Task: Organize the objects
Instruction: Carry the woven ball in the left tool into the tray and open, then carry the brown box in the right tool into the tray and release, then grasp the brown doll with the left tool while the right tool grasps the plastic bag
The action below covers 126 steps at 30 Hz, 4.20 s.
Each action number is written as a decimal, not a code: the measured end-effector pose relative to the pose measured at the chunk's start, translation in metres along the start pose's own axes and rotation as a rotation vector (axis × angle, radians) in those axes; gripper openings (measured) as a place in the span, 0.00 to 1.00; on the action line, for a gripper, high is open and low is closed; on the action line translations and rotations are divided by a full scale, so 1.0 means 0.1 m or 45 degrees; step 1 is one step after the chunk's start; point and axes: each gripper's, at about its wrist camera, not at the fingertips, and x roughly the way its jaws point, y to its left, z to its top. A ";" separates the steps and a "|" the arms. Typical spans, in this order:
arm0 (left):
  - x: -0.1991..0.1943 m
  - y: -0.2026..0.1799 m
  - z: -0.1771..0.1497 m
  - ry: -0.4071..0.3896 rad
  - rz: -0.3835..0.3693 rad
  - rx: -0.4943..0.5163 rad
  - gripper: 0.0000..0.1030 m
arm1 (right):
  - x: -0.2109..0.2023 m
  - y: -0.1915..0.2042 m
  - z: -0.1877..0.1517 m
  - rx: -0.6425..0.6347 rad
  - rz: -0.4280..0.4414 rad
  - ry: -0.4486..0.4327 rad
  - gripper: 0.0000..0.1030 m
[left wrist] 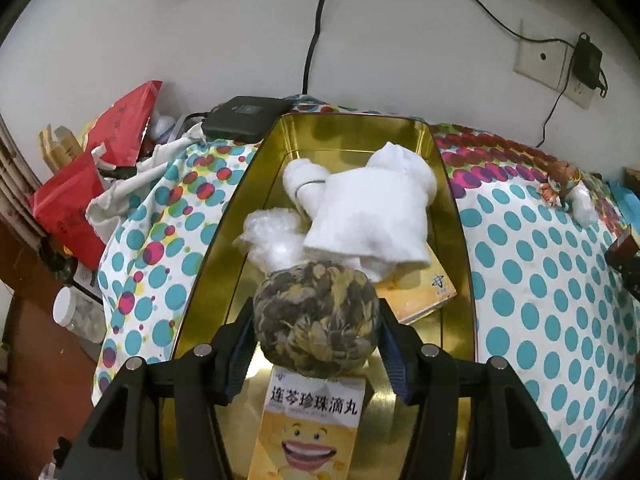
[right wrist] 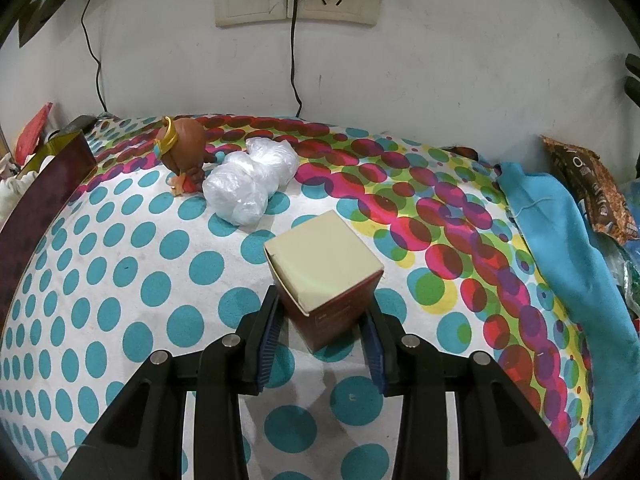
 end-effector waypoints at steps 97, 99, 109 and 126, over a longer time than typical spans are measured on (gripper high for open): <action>-1.16 0.62 -1.32 -0.378 0.084 -0.183 0.66 | -0.79 1.55 0.19 -0.220 0.242 -0.212 0.68; -1.17 0.51 -1.28 -0.384 0.093 -0.138 0.66 | -0.67 1.25 0.18 -0.147 0.191 -0.194 0.68; -1.15 -0.19 -1.06 -0.382 -0.035 0.024 0.66 | -0.12 0.36 0.30 0.114 0.055 -0.132 0.68; -0.77 -1.22 -0.71 -0.387 -0.098 0.242 0.66 | 0.54 0.34 0.65 0.150 0.097 -0.036 0.60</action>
